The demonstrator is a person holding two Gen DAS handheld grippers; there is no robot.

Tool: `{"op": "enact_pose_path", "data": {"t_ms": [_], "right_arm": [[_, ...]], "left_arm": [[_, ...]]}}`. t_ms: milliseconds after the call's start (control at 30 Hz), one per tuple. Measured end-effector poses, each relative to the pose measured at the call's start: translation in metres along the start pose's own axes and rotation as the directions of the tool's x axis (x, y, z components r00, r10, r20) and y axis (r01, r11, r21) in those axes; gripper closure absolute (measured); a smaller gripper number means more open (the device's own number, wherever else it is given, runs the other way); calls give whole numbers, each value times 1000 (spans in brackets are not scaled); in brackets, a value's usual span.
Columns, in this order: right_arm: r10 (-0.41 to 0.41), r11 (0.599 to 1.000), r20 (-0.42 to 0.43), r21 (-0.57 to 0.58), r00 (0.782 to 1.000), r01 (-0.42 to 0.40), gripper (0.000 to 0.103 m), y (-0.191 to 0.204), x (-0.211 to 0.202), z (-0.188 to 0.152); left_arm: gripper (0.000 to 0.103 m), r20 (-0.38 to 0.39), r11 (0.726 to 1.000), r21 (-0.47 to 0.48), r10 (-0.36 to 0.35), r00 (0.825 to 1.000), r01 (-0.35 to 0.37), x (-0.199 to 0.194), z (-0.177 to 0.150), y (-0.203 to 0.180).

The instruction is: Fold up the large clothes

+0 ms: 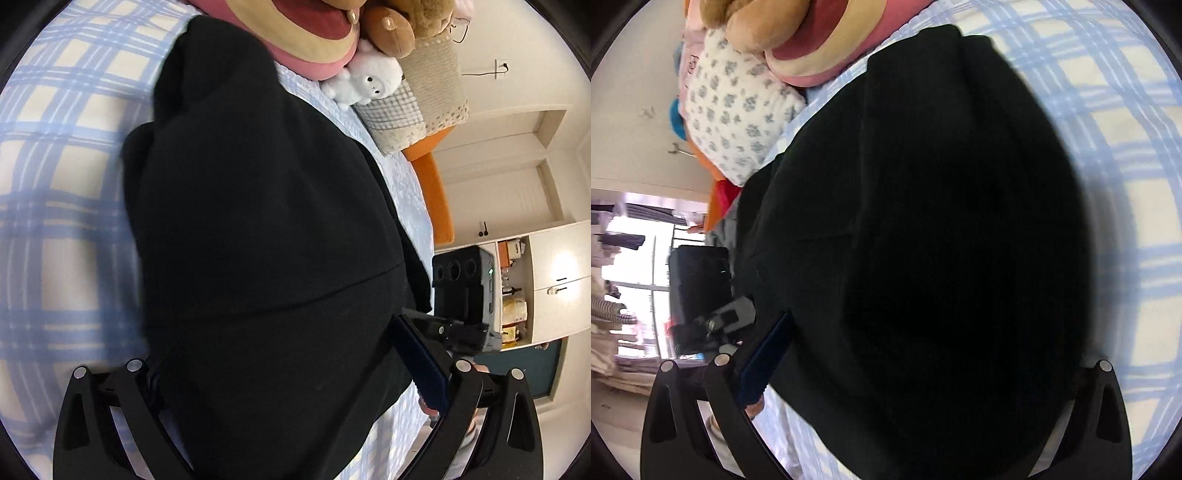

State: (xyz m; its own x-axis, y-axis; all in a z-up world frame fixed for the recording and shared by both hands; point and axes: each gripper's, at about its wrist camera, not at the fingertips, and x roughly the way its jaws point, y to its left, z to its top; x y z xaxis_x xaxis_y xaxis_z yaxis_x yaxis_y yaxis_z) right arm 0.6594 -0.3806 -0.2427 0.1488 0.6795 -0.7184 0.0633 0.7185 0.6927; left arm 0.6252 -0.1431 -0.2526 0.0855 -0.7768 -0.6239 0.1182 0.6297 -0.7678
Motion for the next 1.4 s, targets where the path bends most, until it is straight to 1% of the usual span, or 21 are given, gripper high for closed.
{"op": "enact_pose_path", "data": {"t_ms": [67, 133, 200, 233, 333, 400, 433, 467, 500, 567, 633, 700, 767, 833, 933, 1067, 1200, 1300, 1400], "right_arm": [[-1, 1000, -9, 13, 1000, 1, 3, 0, 1, 2], [37, 998, -3, 46, 999, -36, 3, -6, 0, 3], [61, 996, 12, 66, 998, -62, 4, -12, -2, 0], [53, 997, 18, 62, 998, -54, 4, -11, -1, -1], [-10, 999, 30, 35, 999, 9, 10, -3, 1, -5], [-75, 997, 48, 5, 996, 75, 13, 5, 2, -10], [-93, 996, 58, -1, 994, 94, 16, 4, 2, -12], [-127, 992, 80, -15, 989, 129, 17, 9, 2, -16], [-142, 989, 92, -23, 985, 145, 19, 12, 3, -17], [-173, 983, 123, -39, 977, 179, 24, 11, 2, -24], [-190, 977, 153, -65, 970, 202, 41, 17, 3, -30], [-192, 976, 173, -71, 966, 206, 47, 20, 3, -33], [-217, 967, 199, -92, 956, 239, 49, 24, 5, -37], [-229, 962, 214, -100, 950, 254, 50, 26, 6, -39], [-247, 955, 232, -108, 941, 277, 50, 29, 8, -41], [-271, 944, 248, -122, 930, 307, 50, 33, 8, -44], [-276, 941, 261, -124, 925, 316, 53, 34, 7, -46], [-277, 938, 270, -133, 922, 320, 56, 38, 3, -49], [-249, 948, 279, -124, 928, 292, 59, 40, -3, -51]], "left_arm": [[3, -7, 1000, 6, -12, 1000, 12, -7, -6, 6], [3, 0, 999, -1, -33, 999, 33, -11, -6, 10], [3, 7, 1000, -3, -28, 1000, 28, -13, -3, 11], [3, 9, 1000, 3, -21, 1000, 21, -13, -5, 10], [4, 18, 1000, 14, -8, 1000, 8, -17, -6, 12], [9, 32, 999, 32, 14, 999, -15, -23, -13, 14], [16, 47, 999, 36, 31, 998, -33, -25, -16, 16], [21, 55, 999, 40, 34, 998, -36, -27, -17, 17], [23, 61, 998, 51, 39, 997, -42, -29, -20, 19], [27, 71, 997, 61, 50, 996, -54, -31, -24, 20], [29, 83, 994, 69, 78, 994, -84, -31, -27, 18], [32, 90, 992, 72, 95, 991, -102, -33, -30, 18], [34, 95, 992, 72, 101, 990, -108, -35, -32, 18], [34, 99, 991, 74, 105, 990, -112, -37, -34, 19], [34, 108, 987, 82, 128, 986, -138, -37, -36, 16], [34, 108, 987, 84, 125, 986, -135, -39, -35, 19], [35, 121, 983, 103, 141, 983, -154, -39, -36, 14], [39, 125, 980, 101, 159, 979, -172, -43, -38, 8], [46, 139, 975, 116, 172, 975, -189, -52, -41, -4]]}}
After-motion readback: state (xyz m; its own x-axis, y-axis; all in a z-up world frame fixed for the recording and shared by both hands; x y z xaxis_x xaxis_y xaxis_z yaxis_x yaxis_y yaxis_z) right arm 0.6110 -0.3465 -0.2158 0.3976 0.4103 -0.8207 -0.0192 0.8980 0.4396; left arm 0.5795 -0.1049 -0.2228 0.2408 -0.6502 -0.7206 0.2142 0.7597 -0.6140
